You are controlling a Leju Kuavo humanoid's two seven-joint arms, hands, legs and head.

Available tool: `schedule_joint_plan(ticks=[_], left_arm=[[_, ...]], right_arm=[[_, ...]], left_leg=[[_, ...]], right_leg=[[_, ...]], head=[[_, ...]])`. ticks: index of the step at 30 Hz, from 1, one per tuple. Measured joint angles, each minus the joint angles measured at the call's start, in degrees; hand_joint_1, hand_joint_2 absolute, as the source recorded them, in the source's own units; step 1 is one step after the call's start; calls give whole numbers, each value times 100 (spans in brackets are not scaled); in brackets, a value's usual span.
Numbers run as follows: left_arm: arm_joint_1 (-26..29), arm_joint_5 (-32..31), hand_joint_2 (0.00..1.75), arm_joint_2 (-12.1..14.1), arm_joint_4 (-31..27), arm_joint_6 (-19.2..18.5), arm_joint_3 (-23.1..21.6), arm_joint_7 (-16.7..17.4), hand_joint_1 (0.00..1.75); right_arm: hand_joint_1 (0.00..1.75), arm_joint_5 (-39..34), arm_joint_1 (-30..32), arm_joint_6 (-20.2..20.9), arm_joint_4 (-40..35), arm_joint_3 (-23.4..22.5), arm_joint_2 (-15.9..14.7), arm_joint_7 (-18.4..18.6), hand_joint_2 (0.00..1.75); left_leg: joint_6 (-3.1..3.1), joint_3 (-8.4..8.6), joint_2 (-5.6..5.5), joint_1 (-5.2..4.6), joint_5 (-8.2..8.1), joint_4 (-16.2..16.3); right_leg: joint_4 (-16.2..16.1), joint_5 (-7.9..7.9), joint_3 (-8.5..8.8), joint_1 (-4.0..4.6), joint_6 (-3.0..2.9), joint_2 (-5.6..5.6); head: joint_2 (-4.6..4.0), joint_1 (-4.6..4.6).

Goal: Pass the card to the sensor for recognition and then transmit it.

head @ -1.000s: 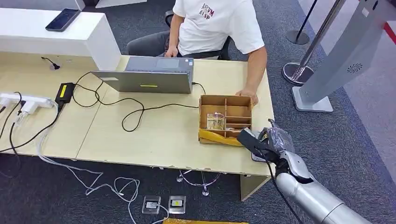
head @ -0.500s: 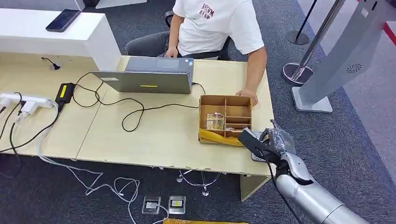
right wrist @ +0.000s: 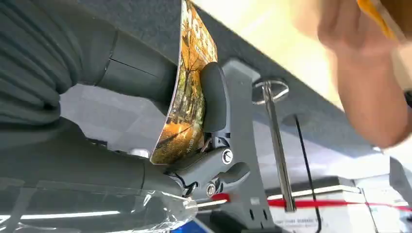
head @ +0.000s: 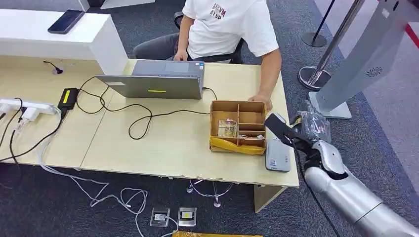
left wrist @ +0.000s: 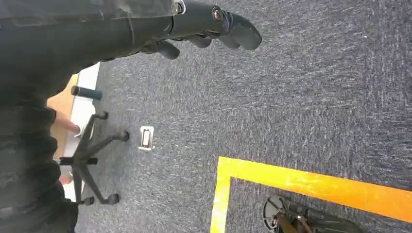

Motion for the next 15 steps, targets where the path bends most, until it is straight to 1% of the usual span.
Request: schedule_joint_plan(ticks=[8,12,15], left_arm=[[-1,-105,175,0,0,-2,-61,-35,0],[-6,-173,175,0,0,-11,-125,-39,0],[-10,-232,175,0,0,-13,-155,-39,0]], right_arm=[[175,223,-610,142,-356,-164,-146,94,175],[175,334,-973,343,-387,-168,-135,83,175],[175,546,-1260,472,-376,-85,-70,72,175]], left_leg=[[0,0,1,0,0,0],[0,-5,-1,0,0,0],[0,-5,1,1,1,0]], right_leg=[[0,1,0,0,-1,1],[1,1,0,0,-2,0],[1,2,0,1,-2,0]], head=[[0,0],[0,2],[2,0]])
